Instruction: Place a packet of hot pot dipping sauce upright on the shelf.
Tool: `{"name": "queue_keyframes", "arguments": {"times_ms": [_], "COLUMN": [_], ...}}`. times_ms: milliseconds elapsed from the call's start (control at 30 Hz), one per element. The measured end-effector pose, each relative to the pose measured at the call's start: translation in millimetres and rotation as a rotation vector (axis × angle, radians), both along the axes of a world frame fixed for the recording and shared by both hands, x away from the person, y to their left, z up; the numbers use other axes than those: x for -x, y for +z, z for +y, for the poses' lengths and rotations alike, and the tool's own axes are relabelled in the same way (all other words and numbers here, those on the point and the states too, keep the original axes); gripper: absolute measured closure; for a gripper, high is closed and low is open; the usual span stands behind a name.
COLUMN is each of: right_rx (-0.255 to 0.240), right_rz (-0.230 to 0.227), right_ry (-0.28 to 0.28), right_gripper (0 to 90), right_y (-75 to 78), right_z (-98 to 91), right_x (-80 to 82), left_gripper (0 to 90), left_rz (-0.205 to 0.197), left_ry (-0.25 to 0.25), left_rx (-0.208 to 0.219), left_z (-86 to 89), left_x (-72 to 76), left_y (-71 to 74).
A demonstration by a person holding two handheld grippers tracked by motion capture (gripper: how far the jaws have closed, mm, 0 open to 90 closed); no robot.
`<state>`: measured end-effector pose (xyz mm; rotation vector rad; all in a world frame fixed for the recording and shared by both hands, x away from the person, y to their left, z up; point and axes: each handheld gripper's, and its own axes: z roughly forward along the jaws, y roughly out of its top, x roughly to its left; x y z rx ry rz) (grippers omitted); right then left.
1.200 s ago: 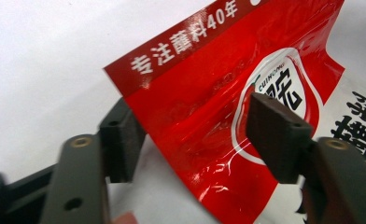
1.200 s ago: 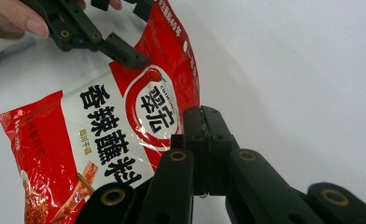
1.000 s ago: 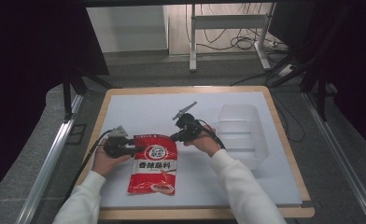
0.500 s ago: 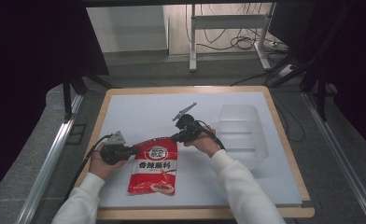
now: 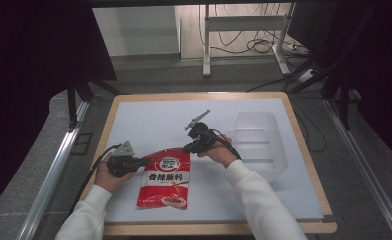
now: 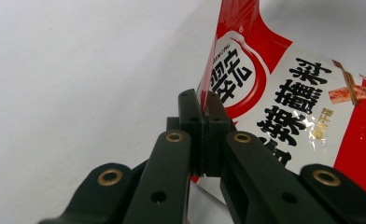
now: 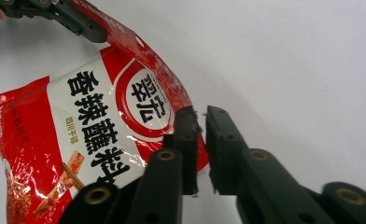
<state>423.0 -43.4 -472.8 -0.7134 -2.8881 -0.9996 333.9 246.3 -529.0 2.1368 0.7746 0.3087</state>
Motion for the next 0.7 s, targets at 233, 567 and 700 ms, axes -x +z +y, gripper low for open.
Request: {"name": "queue_keyframes", "arguments": {"times_ms": [233, 567, 700], "right_rx": [0.026, 0.074, 0.101], "right_rz": [-0.047, -0.029, 0.007], "right_ry": [-0.01, 0.057, 0.093], "right_gripper": [56.4, 48.8, 54.3], "right_y": [5.4, 11.8, 3.2], "right_z": [3.6, 27.1, 39.6], "right_x": [-1.1, -11.3, -14.5], "left_gripper": [89.6, 89.6, 89.5], "left_rz": [0.001, -0.003, -0.004], "left_ry": [-0.009, -0.013, -0.013], "left_rx": [-0.002, -0.005, -0.007], "left_z": [0.0, 0.8, 0.8], "left_x": [-0.6, -0.9, -0.7], "left_y": [-0.6, -0.3, -0.1]}}
